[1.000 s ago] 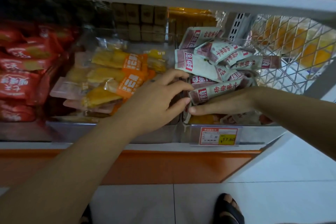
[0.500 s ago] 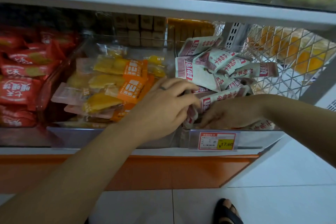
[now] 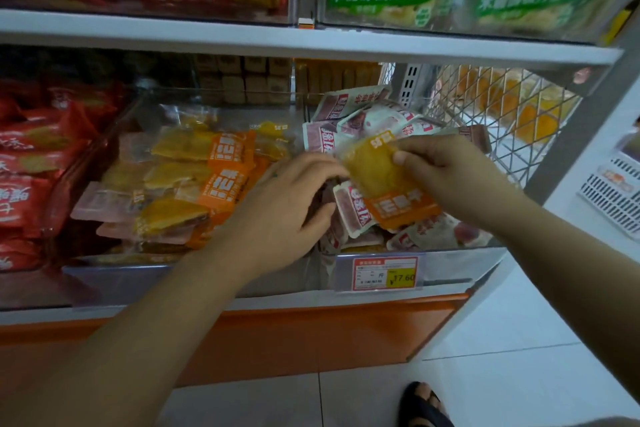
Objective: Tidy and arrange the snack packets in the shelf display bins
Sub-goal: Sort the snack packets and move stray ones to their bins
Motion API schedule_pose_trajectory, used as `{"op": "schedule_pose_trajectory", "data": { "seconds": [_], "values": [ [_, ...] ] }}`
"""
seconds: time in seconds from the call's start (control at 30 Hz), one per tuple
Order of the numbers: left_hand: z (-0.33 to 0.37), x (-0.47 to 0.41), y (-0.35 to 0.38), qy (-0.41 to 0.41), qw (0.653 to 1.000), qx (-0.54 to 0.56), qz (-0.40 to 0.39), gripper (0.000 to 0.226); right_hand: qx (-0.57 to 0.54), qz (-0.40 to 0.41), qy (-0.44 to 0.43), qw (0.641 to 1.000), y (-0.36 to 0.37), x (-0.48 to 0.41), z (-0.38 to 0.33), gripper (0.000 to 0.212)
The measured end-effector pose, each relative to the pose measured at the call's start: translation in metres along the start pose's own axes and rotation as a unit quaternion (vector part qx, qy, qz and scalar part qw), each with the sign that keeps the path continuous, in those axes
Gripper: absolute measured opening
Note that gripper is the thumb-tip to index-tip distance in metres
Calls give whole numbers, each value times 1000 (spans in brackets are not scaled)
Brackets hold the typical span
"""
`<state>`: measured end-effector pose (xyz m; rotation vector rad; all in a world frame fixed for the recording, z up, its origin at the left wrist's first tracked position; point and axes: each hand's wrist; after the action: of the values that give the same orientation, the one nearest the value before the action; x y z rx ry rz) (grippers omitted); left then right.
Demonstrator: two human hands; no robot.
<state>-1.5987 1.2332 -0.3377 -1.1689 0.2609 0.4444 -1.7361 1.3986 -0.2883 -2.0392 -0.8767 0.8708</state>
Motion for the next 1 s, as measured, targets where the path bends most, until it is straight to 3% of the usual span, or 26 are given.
{"op": "schedule_pose_trajectory", "data": {
  "seconds": [0.1,0.17,0.23,0.37,0.53,0.67,0.77,0.83,0.9,1.0],
  "values": [
    [13,1,-3,-65,993,95,39,66,-66,30,-42,997,2,5,-17,21],
    [17,1,-5,-69,985,110,116,72,-136,42,-60,988,1,8,-29,21],
    [16,-1,-10,-65,976,112,175,68,-200,45,-73,976,2,10,-37,22],
    [15,-2,-18,-123,940,289,132,39,-248,15,-84,965,9,8,-44,23],
    [4,3,-36,-130,906,279,289,33,-200,48,-57,977,7,8,-25,21],
    [-18,10,-46,-177,902,204,336,32,-21,-18,-64,998,22,12,-10,22],
    [-30,13,-49,-223,915,131,309,50,63,-95,-97,989,28,12,-1,20],
    [-37,14,-51,-263,928,48,258,59,74,-144,-101,982,26,12,3,17],
    [-44,15,-51,-280,936,-87,196,48,58,-199,-99,973,22,13,5,17],
    [-45,14,-50,-270,939,-173,125,35,19,-286,-58,956,15,14,3,50]
  ]
}}
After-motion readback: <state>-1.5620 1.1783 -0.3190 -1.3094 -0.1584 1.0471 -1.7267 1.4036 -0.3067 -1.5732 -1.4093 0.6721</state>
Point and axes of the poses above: each hand's wrist, its own x-axis away from the middle knuckle, its own y-axis out of the palm, z = x × y, and after that the axes turned 7 degrees about -y, right-handed
